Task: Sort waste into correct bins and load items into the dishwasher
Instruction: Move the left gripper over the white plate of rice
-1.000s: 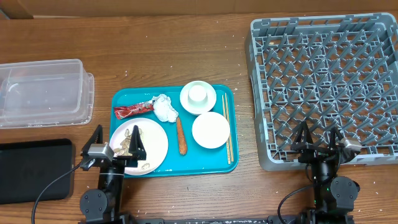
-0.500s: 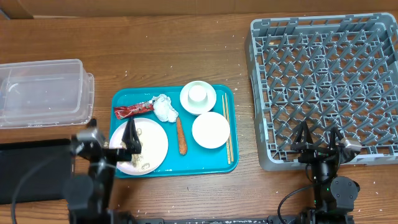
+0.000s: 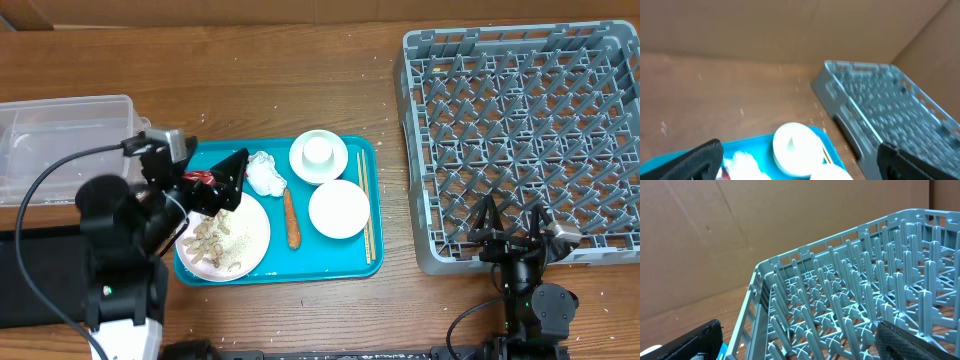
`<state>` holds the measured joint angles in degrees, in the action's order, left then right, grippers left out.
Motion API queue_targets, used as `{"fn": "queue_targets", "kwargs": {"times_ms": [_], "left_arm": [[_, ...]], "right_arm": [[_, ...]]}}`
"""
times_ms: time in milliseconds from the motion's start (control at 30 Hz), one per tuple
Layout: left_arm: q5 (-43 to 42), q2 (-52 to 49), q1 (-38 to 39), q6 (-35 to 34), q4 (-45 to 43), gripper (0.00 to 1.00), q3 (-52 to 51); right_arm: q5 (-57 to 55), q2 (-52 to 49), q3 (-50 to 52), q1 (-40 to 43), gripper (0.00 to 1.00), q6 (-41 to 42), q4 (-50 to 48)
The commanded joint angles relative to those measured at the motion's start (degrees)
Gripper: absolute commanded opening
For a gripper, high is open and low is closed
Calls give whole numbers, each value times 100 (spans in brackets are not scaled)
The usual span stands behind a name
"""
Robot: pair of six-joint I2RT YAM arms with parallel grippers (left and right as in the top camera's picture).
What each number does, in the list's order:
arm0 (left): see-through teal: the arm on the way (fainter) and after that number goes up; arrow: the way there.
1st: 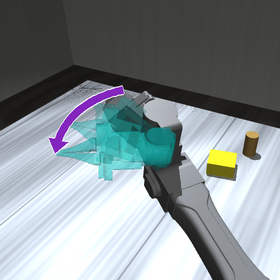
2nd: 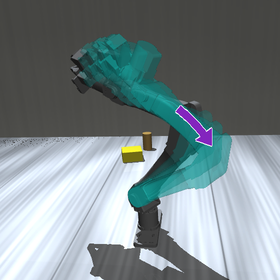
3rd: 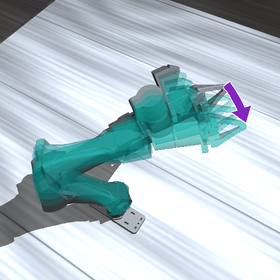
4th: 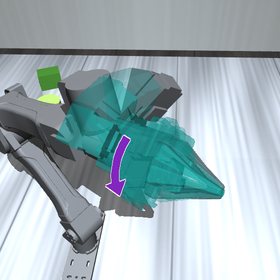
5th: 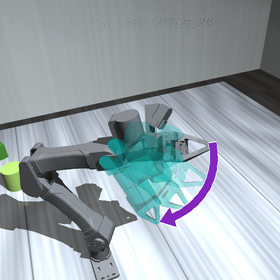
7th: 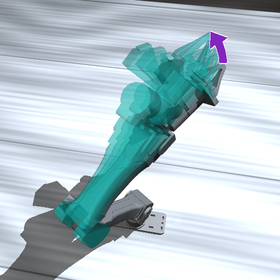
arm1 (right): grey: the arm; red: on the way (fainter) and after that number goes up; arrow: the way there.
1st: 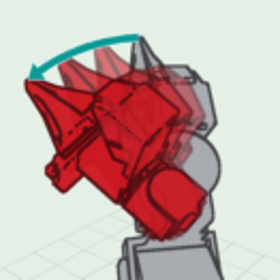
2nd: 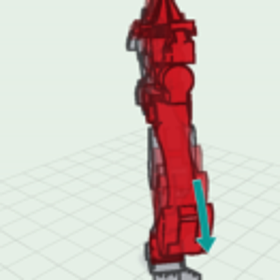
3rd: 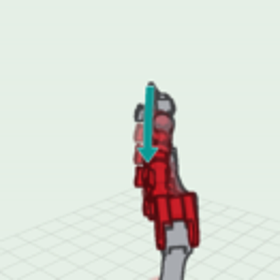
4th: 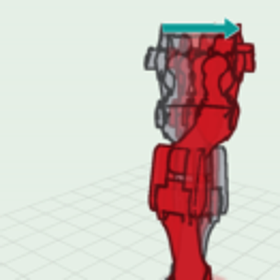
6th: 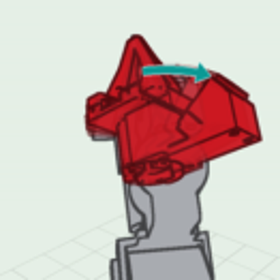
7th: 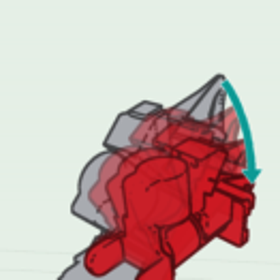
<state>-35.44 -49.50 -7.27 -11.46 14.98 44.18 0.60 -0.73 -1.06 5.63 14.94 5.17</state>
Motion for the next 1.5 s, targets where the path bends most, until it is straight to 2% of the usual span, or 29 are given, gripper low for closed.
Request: {"fn": "queue_targets", "kwargs": {"times_ms": [0,167,233,300,533,600,667,733,900,1067,1267,1467], "left_arm": [[216,-448,48,358,997,100,741],[2249,-1241,787,378,2852,100,1921],[2796,-1486,1196,380,3119,100,2184],[2979,-1641,1499,376,3073,100,2236],[2785,-2159,1843,343,3254,100,2232],[2852,-2352,1869,68,3495,100,2229],[3056,-2573,1878,-398,3729,100,2229],[3342,-2809,1878,-1193,3985,100,2229],[3156,-3432,1947,-2581,4352,100,2149],[2638,-4157,2015,-2782,4153,100,2133],[2033,-4905,2017,-2675,4138,100,2133],[2151,-5110,2015,-2409,4190,100,2135]], "right_arm": [[-55,57,59,35,100,-37,-37],[-55,57,59,35,100,-37,-37],[-55,57,59,35,100,-37,-37],[-55,57,59,35,100,-37,-37],[-55,57,59,35,100,-37,-37],[-55,57,59,35,100,-37,-37],[-55,57,59,35,100,-37,-37],[-55,57,59,35,100,-37,-37],[-55,57,59,35,100,-37,-37],[-55,57,59,35,100,-37,-37],[-55,57,59,35,100,-37,-37],[-55,57,59,35,100,-37,-37]]}}
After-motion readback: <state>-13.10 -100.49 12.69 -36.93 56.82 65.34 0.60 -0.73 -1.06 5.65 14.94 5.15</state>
